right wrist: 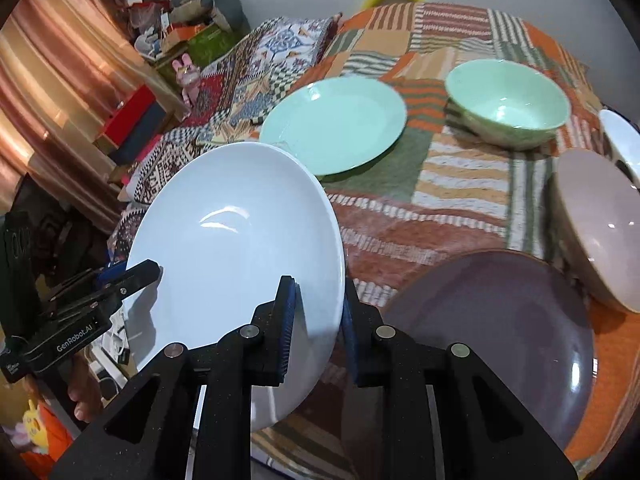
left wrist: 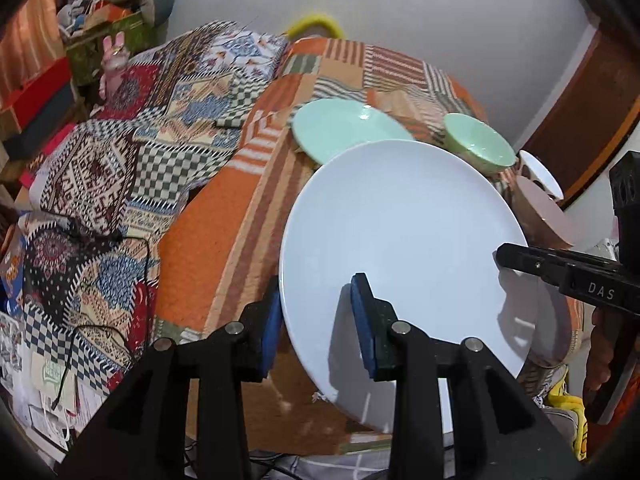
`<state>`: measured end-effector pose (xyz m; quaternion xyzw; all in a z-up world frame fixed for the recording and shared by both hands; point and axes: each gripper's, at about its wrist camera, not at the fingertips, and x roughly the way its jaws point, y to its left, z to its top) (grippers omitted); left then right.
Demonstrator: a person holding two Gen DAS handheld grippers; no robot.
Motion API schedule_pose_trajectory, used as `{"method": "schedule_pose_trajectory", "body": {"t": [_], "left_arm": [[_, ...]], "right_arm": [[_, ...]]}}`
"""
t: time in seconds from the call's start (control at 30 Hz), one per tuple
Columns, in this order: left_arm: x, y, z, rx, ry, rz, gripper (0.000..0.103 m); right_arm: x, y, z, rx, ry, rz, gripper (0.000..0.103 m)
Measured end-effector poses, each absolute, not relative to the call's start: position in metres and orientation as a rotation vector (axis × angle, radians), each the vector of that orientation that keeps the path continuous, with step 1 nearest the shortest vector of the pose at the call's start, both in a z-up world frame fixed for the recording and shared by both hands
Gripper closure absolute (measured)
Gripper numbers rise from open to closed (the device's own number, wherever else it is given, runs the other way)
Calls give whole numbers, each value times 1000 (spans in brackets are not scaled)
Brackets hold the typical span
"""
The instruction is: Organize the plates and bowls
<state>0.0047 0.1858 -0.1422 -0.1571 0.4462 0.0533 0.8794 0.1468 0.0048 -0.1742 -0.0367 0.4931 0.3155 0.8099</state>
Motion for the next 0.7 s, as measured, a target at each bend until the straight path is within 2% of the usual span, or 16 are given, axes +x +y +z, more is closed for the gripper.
{"method": "schedule_pose_trajectory", "body": {"t": [0.37,0.7], "left_arm": [[16,135,-124,-249,921,14,70],[29,90,-129,-191,970,-81,70]], "right_arm": [[142,-48,-158,-24,1007,606,83],[129,-98,-156,22,995,523,83]]}}
